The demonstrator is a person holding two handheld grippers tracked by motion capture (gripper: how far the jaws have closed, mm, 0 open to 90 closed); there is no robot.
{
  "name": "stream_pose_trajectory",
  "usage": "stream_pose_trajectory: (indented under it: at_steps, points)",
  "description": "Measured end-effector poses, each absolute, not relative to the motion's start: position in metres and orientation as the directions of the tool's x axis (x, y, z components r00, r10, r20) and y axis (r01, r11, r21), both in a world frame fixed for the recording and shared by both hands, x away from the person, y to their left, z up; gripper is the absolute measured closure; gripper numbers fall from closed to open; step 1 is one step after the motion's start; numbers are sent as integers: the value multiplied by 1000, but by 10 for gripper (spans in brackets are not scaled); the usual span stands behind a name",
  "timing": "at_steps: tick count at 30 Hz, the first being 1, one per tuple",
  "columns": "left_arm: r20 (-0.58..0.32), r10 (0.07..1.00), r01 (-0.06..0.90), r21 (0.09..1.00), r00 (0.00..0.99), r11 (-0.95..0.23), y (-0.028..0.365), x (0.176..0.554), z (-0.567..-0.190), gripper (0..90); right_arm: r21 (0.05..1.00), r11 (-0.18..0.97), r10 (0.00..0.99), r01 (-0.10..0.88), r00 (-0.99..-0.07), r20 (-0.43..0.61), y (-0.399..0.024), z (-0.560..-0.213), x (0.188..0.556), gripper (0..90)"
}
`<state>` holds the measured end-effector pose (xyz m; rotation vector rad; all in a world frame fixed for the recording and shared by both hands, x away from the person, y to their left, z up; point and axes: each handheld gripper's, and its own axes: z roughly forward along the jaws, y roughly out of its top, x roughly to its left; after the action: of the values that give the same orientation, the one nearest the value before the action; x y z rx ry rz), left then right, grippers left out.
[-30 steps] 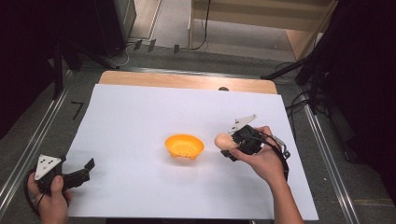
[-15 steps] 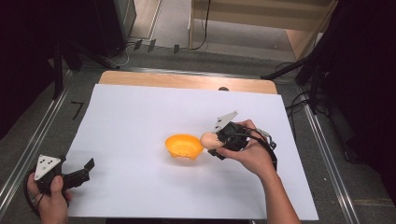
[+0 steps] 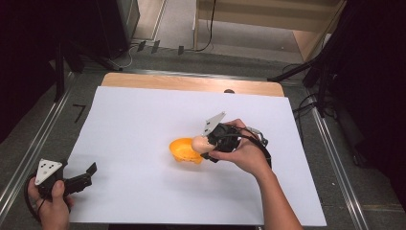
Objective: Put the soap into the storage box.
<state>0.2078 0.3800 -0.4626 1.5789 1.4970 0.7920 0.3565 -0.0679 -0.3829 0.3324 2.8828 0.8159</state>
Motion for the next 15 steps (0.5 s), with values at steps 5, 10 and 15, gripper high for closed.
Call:
stream_pose_trajectory:
  at_steps: [5, 10, 15]
  points:
    - [-86, 991, 489, 872, 105, 24, 380, 208, -463, 0, 527, 836, 214, 153, -975, -58, -55, -381, 360, 333]
    - [-86, 991, 489, 872, 105, 24, 380, 208, -463, 0, 515, 847, 188, 133, -981, -55, -40, -381, 362, 333]
    - [-88, 990, 491, 871, 107, 25, 380, 208, -463, 0, 504, 855, 172, 123, -984, -52, -31, -384, 364, 332]
